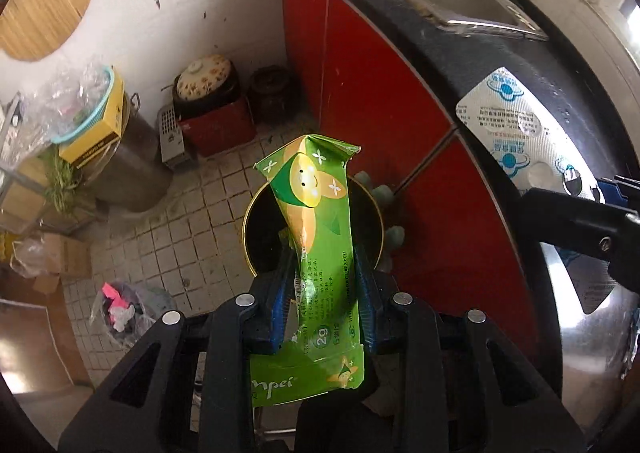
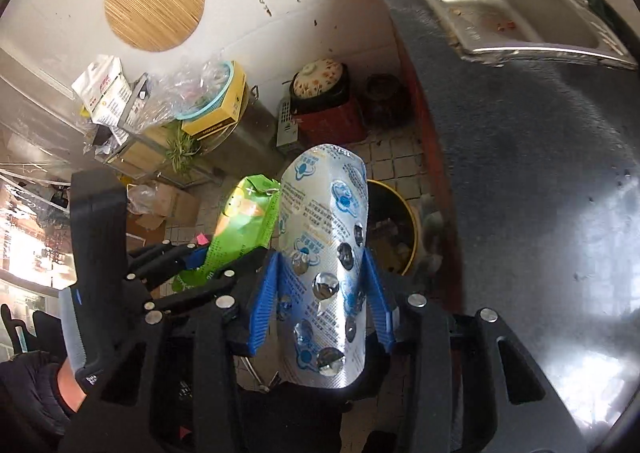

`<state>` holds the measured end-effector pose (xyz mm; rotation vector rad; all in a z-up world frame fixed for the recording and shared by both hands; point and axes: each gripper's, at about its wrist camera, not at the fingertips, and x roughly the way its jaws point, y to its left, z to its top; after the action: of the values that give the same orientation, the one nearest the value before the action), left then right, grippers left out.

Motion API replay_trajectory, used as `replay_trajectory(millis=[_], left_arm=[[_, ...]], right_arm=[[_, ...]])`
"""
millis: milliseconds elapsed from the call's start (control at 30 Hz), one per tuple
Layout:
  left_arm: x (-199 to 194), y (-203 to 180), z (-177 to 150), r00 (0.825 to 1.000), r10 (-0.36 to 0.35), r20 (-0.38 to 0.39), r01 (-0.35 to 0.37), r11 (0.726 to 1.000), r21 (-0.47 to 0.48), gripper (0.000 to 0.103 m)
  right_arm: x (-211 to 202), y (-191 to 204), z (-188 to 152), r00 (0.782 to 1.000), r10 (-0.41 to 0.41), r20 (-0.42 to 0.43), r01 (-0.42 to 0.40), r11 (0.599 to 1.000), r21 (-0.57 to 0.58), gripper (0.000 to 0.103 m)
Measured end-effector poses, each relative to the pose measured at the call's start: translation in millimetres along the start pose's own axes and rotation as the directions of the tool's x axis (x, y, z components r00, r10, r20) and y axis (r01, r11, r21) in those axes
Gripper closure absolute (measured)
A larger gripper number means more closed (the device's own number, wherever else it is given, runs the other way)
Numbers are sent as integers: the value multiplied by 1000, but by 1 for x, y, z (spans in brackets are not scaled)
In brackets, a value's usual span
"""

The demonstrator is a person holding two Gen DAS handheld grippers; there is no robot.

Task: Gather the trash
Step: 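Carry the blister pack and juice box down over the bin, then open both tools to drop the blister pack and juice box into the bin, then raise both tools back over the countertop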

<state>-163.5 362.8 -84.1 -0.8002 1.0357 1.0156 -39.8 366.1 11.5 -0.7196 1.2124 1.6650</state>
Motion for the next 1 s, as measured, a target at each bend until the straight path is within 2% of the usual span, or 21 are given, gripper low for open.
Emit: replay_trajectory(millis=[233, 333, 400, 433, 467, 567, 700, 867, 933, 1000], left_arm=[[79, 41, 2, 995, -90, -52, 86, 993, -80, 72], [105, 47, 3, 994, -96, -61, 92, 993, -72, 68], [118, 50, 5, 993, -97, -73, 91, 993, -81, 56], [122, 53, 5, 992, -103, -73, 97, 991, -90, 41], [123, 55, 5, 993, -97, -62, 91, 991, -98, 30], [124, 59, 6, 995, -87, -56, 81, 990, -114, 29], [109, 58, 9, 997, -69, -38, 65, 992, -104, 29], [55, 28, 17, 997, -37, 63, 39, 999, -27, 26], [26, 2, 21, 991, -22, 135, 18, 999, 31, 23], [-4, -35, 25, 978, -31, 205, 11, 995, 98, 21]], right_arm=[[94, 1, 36, 991, -2, -130, 5, 1000, 23, 59], [121, 0, 48, 986, -21, -164, 23, 1000, 15, 52], [129, 1, 53, 984, -27, -178, 30, 999, 14, 43], [133, 0, 56, 982, -27, -187, 30, 999, 16, 35], [134, 0, 57, 982, -31, -189, 34, 999, 14, 32], [129, -1, 56, 980, -31, -195, 34, 999, 10, 32], [95, 0, 54, 987, -22, -159, 25, 1000, 14, 32], [-2, -20, 31, 998, -66, 8, 65, 996, 53, 28], [-60, -37, 11, 985, -128, 112, 121, 990, 73, 26], [-109, -53, -14, 957, -211, 200, 193, 976, 104, 22]])
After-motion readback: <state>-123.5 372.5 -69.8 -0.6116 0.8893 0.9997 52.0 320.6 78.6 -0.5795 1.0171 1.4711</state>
